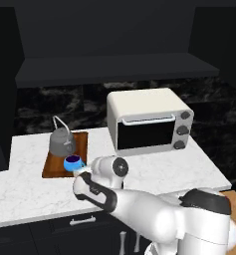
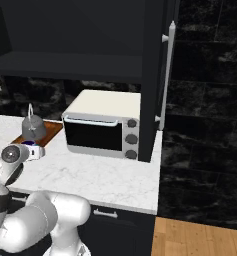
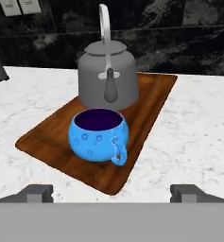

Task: Pick the kettle from the counter and place it on the tray. Then pick the mug from the cabinet and place it on the tray. Then close the cabinet doors.

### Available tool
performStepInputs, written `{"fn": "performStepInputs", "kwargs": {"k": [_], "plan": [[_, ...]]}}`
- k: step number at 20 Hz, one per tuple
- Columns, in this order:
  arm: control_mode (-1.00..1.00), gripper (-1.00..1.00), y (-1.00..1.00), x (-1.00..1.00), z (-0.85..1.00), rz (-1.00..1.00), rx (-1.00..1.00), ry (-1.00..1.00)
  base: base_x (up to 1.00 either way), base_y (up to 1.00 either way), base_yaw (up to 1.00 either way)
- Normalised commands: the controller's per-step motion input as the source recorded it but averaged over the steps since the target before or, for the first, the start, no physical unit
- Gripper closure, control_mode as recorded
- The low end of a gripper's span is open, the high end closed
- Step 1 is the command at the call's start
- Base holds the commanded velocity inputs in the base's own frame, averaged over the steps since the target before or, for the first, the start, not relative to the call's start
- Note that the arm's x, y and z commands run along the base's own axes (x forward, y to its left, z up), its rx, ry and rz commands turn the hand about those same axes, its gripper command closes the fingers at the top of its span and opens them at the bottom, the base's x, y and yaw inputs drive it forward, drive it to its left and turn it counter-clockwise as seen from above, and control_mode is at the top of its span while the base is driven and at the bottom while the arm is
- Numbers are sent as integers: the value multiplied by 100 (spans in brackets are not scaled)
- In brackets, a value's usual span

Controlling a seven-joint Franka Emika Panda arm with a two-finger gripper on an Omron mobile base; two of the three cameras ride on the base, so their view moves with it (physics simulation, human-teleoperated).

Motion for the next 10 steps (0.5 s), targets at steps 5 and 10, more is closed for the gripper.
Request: {"fn": "performStepInputs", "kwargs": {"k": [5,10], "plan": [[-100,-100,-24,-11,100,-2,0,44,0,0,0],[-100,-100,0,-21,37,-10,-2,19,0,0,0]]}}
